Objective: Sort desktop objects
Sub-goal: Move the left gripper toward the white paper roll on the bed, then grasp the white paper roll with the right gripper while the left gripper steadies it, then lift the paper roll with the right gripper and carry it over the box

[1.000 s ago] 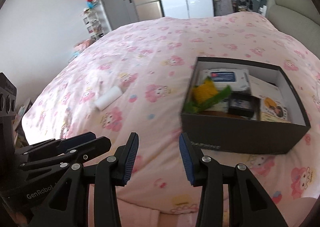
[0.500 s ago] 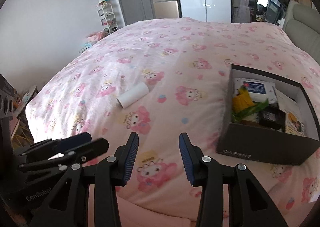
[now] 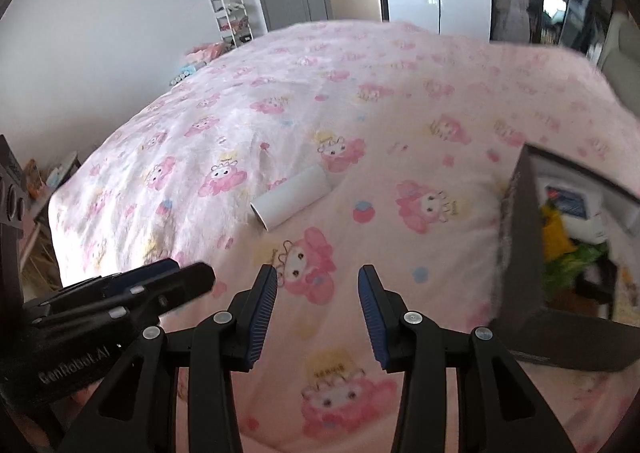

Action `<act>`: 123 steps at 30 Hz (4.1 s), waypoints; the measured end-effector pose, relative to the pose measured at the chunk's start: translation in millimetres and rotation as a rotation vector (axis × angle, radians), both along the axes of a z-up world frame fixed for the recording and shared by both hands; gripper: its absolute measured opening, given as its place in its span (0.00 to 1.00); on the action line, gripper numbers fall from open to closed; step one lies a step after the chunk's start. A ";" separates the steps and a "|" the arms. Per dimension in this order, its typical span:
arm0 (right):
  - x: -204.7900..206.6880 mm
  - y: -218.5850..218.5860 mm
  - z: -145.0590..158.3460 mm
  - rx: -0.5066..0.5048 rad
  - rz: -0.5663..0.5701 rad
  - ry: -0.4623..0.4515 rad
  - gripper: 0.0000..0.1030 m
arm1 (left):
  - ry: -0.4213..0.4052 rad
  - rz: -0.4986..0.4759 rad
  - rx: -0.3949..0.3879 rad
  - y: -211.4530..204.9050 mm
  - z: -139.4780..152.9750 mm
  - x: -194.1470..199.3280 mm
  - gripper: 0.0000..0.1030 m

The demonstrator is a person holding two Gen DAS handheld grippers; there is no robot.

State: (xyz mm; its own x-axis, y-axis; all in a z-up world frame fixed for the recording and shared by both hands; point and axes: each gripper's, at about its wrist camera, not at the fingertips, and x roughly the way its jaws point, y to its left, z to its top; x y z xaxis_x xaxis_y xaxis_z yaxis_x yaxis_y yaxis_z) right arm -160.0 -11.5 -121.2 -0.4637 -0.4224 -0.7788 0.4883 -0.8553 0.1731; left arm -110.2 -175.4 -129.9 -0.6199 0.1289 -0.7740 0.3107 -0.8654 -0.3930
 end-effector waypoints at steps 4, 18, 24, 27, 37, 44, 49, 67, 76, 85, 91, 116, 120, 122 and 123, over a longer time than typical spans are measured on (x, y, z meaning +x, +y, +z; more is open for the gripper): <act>-36.9 -16.7 -15.3 0.038 0.001 -0.033 0.37 | -0.062 0.085 0.008 -24.2 -14.8 -40.9 0.35; -135.7 -75.6 -61.9 0.131 0.070 -0.072 0.37 | -0.077 0.145 0.209 -62.9 -89.5 -76.0 0.27; -157.3 -90.3 -82.2 0.096 0.063 -0.106 0.42 | -0.146 0.156 0.126 -57.5 -101.3 -78.3 0.30; -159.1 -91.5 -81.2 0.039 0.079 -0.126 0.42 | -0.142 0.156 0.149 -57.1 -101.9 -75.6 0.30; -140.1 -93.6 -76.9 -0.041 0.211 -0.188 0.43 | -0.124 0.169 0.171 -57.2 -97.0 -67.3 0.27; -159.5 -100.5 -78.6 -0.016 0.155 -0.166 0.43 | -0.111 0.176 0.174 -56.6 -94.0 -61.3 0.28; -157.3 -106.6 -86.6 -0.012 0.185 -0.164 0.48 | -0.117 0.167 0.182 -57.9 -96.4 -62.9 0.28; -112.5 -38.3 -46.7 -0.114 0.153 -0.248 0.49 | -0.058 0.125 0.164 -47.6 -73.5 -52.0 0.29; -124.2 -47.5 -76.5 -0.052 0.095 -0.282 0.49 | -0.075 0.155 0.191 -52.6 -86.9 -64.1 0.29; -120.9 -43.6 -74.3 -0.114 0.081 -0.319 0.49 | -0.066 0.128 0.283 -51.7 -97.4 -72.0 0.34; -105.9 -23.7 -51.8 -0.102 0.078 -0.283 0.49 | -0.083 0.025 0.306 -34.5 -89.0 -70.8 0.34; -24.4 103.8 -86.1 -0.110 -0.069 -0.417 0.49 | -0.232 -0.177 0.345 48.3 -94.1 -40.8 0.34; -26.9 107.4 -97.8 -0.138 -0.084 -0.444 0.49 | -0.247 -0.181 0.280 58.1 -95.5 -43.0 0.35; -27.1 108.9 -97.5 -0.144 -0.088 -0.437 0.49 | -0.242 -0.175 0.256 59.9 -93.5 -41.0 0.36; -26.9 109.0 -96.6 -0.139 -0.088 -0.429 0.49 | -0.237 -0.174 0.250 61.7 -93.0 -38.8 0.36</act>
State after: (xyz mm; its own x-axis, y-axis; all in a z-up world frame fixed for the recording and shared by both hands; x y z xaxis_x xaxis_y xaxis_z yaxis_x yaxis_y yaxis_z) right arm -186.9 97.5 -217.8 -0.1502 -0.5103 -0.8468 0.2741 -0.8444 0.4602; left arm -149.0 -113.7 -222.9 -0.3801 0.4195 -0.8243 0.2751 -0.7996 -0.5338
